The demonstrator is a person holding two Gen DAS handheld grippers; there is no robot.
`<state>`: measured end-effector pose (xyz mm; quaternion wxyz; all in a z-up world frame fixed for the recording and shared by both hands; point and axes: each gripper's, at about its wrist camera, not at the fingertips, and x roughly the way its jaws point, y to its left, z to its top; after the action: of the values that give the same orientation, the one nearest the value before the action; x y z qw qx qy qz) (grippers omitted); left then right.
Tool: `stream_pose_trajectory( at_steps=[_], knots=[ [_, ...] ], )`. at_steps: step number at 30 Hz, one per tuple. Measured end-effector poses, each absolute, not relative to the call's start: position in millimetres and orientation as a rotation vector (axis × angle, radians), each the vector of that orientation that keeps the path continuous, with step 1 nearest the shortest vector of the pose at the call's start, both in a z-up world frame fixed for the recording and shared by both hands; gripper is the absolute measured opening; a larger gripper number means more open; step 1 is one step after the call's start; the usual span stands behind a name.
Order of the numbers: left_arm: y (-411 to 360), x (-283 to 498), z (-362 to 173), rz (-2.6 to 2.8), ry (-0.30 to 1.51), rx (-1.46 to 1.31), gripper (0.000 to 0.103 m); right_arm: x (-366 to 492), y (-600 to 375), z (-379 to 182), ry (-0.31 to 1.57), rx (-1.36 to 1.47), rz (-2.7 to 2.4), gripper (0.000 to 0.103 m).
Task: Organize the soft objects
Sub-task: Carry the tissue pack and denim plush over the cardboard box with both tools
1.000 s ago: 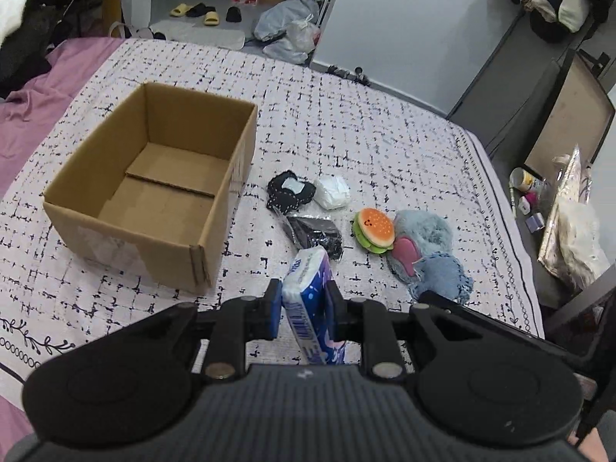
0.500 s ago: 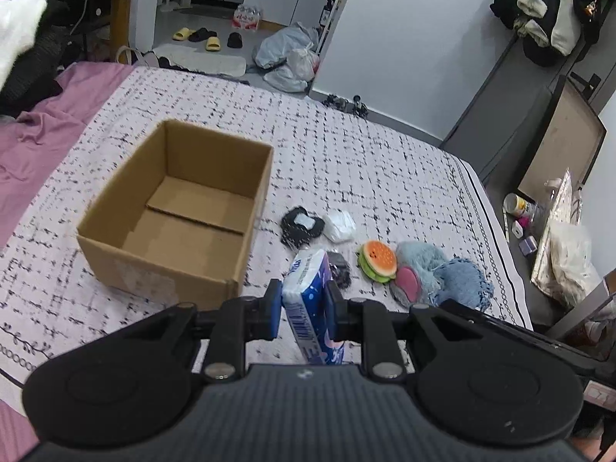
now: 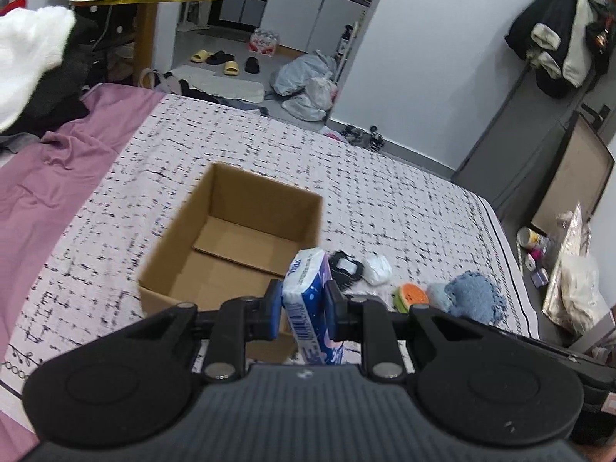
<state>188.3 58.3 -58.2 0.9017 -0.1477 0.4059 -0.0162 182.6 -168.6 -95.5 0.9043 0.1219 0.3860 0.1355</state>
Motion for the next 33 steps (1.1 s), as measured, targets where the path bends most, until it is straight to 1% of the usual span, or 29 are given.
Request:
stream_pose_trajectory(
  at_steps=[8, 14, 24, 33],
  knots=[
    [99, 199, -54, 0.029, 0.826, -0.317, 0.021, 190, -142, -89, 0.797, 0.251, 0.316, 0.015],
    [116, 216, -63, 0.053, 0.833, -0.290, 0.021, 194, -126, -86, 0.802, 0.247, 0.351, 0.015],
    [118, 250, -100, 0.069, 0.898, -0.251, 0.021, 202, -112, -80, 0.810, 0.235, 0.402, 0.015],
    [115, 260, -137, 0.148, 1.012, -0.208, 0.022, 212, -101, -78, 0.810, 0.229, 0.444, 0.015]
  ],
)
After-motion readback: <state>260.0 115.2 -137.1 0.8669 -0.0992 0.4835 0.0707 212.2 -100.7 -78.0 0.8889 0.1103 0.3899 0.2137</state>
